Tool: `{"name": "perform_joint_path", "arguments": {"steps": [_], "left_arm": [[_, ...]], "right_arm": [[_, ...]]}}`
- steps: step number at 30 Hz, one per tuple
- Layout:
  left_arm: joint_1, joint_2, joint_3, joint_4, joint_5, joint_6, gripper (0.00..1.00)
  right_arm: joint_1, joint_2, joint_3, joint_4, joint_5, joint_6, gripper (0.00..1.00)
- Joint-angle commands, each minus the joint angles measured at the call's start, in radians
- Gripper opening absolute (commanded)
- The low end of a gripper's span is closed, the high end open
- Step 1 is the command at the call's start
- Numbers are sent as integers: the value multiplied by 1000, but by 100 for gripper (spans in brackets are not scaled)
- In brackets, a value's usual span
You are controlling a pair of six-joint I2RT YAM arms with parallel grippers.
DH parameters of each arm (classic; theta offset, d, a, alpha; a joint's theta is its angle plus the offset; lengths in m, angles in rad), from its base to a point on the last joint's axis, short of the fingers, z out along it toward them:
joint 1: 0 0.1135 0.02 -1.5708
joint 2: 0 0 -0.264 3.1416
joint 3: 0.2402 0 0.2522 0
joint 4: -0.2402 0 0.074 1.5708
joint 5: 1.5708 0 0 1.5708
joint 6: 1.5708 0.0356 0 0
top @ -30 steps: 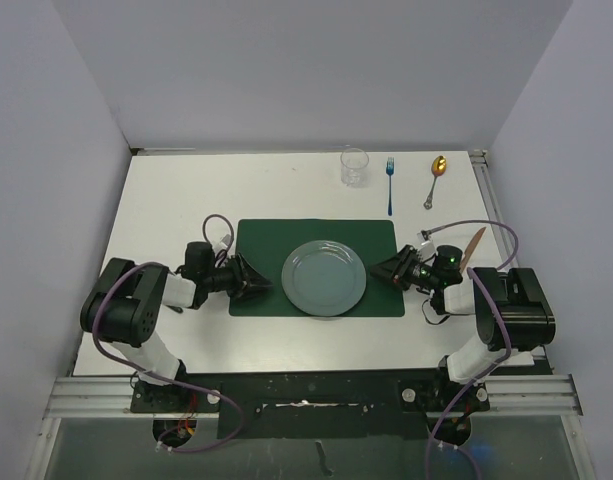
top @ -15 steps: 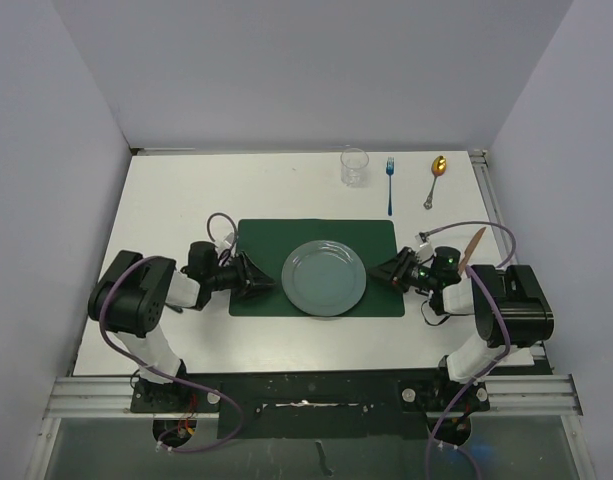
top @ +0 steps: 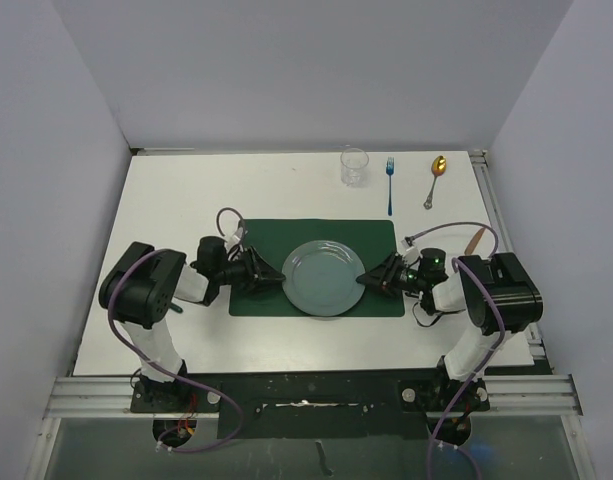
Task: Set the dinner table for one person
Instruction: Adjust the plate on the napkin.
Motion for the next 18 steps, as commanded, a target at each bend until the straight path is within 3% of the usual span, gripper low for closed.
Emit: {"name": "perform_joint_path", "arguments": {"steps": [1, 12, 18], "left_arm": [[-15, 12, 50, 77, 13, -11, 34], [-27, 83, 81, 160, 31, -58, 28], [-29, 137, 90, 226, 48, -86, 21]], "right_arm": [[15, 13, 33, 66, 6, 8, 23], [18, 10, 45, 40, 6, -6, 23], [17, -25, 73, -73, 36, -60, 23]]}}
